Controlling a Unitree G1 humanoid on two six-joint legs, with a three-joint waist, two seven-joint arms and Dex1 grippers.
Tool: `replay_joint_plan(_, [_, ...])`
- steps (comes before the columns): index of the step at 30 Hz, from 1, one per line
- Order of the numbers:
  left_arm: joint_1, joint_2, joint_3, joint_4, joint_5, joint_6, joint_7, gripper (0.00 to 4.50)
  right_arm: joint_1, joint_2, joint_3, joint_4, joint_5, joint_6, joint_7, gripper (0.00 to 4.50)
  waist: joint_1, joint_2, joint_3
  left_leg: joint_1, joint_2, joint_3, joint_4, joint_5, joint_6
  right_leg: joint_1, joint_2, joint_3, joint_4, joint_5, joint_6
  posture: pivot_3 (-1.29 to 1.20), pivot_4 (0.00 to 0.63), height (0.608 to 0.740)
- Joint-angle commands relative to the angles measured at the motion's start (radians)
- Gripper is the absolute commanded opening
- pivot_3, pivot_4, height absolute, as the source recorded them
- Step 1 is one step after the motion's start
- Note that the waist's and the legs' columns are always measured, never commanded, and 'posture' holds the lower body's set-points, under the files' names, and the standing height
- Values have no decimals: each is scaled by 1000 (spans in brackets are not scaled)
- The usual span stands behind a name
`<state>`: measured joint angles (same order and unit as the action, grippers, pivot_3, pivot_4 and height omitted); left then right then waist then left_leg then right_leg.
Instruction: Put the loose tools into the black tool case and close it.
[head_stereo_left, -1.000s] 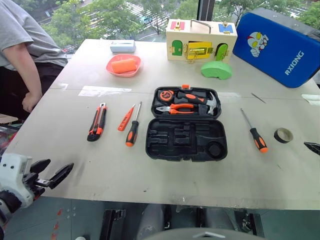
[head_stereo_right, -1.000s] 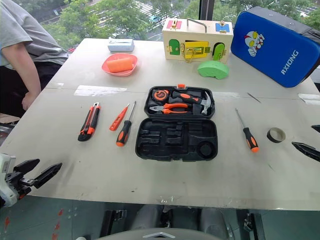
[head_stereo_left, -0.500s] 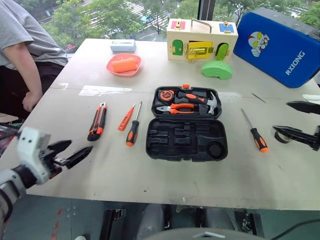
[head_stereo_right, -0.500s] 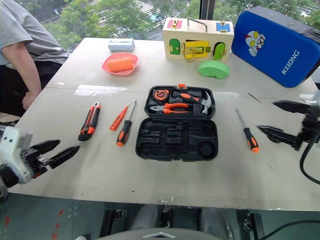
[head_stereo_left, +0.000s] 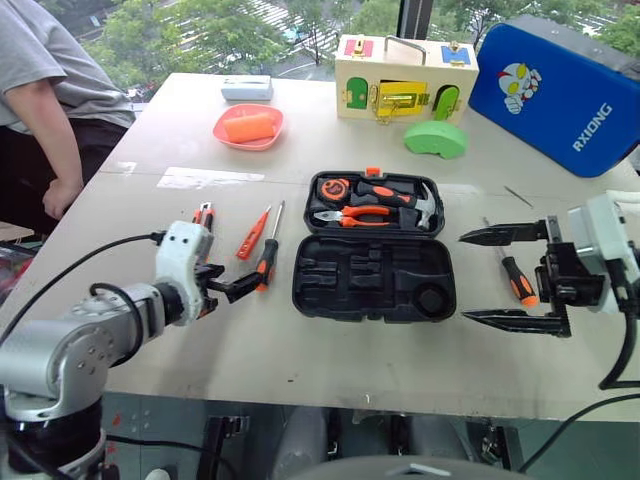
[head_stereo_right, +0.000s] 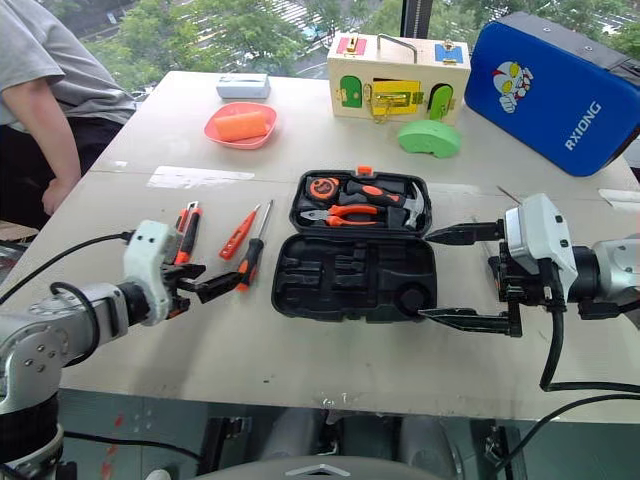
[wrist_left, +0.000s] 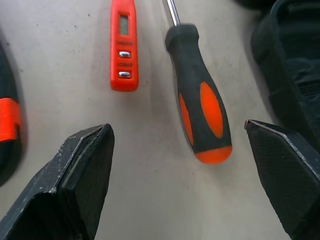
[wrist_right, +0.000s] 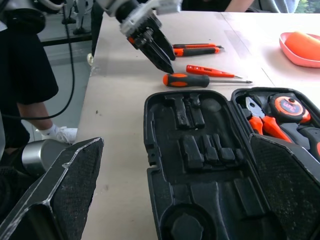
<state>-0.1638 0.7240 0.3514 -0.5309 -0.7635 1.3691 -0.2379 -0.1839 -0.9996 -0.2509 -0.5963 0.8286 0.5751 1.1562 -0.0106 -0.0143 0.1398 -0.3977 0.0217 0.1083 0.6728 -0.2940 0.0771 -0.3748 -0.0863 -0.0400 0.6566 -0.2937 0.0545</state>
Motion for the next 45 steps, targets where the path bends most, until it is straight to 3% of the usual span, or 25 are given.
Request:
replay_joint_plan(1, [-22, -1, -45, 12, 51, -10, 19, 4461, -2, 15, 10, -12, -10, -39, 15, 4500, 0, 0, 0, 0, 0, 0, 0, 0, 0, 0, 0, 0, 0, 0, 0, 0, 150, 735])
replay_joint_plan(9, [-106, -36, -246, 126, 149, -93, -16, 4461, 3, 57, 55, -18, -38, -76, 11, 4500, 20, 0, 0, 1, 0, -1, 2, 0, 0, 1, 0, -1, 1, 0, 0, 0, 150, 735])
replay_joint_plan(12, [-125, -51, -278, 159, 181, -105, -24, 3654, 10, 65, 58, -23, -43, -83, 8, 4500, 29, 1, 1, 1, 0, -4, 6, 0, -1, 4, 0, -4, 2, 0, 0, 0, 150, 735])
replay_joint_plan(16, [-132, -76, -298, 174, 197, -114, -51, 1708, 28, 70, 59, -38, -45, -90, 0, 4500, 34, 1, 0, 1, -1, -9, 10, 0, 0, 8, -1, -8, 2, 0, 0, 0, 150, 735])
replay_joint_plan(18, [-133, -83, -296, 167, 197, -107, -62, 1015, 33, 70, 57, -40, -45, -92, -2, 4500, 35, 2, 0, 1, -1, -12, 11, 0, 0, 11, -1, -11, 1, 0, 0, 0, 150, 735])
replay_joint_plan(28, [-194, -64, -115, 67, 117, -8, -116, 1019, 51, 76, 51, -27, -48, -104, -9, 4500, 24, 1, 4, -1, -2, -19, 11, 0, -1, 12, -2, -17, -1, 0, 0, 0, 150, 735])
replay_joint_plan(34, [-260, 63, -52, 73, 57, -83, -273, 1019, 52, 82, 57, -4, -67, -116, -1, 4500, 19, -2, 8, -2, -2, -21, 11, 1, -3, 12, -1, -18, -1, 0, 0, 0, 150, 735])
replay_joint_plan(37, [-244, 206, -84, 85, 54, -233, -496, 1019, 60, 75, 50, 22, -78, -123, 10, 4500, 19, -2, 10, -2, -2, -21, 10, 1, -3, 12, 0, -18, -2, 0, 0, 0, 150, 735])
replay_joint_plan(40, [-213, 342, -194, 125, 141, -522, -795, 1019, 69, 67, 42, 60, -95, -132, 23, 4500, 24, 0, 11, -2, -2, -21, 9, 2, -3, 11, 0, -19, -3, -1, -1, 0, 150, 735])
replay_joint_plan(42, [-250, 372, -303, 201, 223, -676, -917, 1019, 77, 61, 43, 81, -113, -145, 35, 4500, 28, 3, 13, -2, -3, -21, 10, 2, -3, 12, -1, -20, -3, 0, 0, 0, 150, 735])
replay_joint_plan(45, [-377, 331, -471, 362, 377, -878, -1024, 1019, 86, 59, 42, 95, -128, -153, 41, 4500, 31, 4, 13, -2, -4, -21, 10, 2, -3, 13, -1, -20, -2, 0, 0, 0, 150, 735])
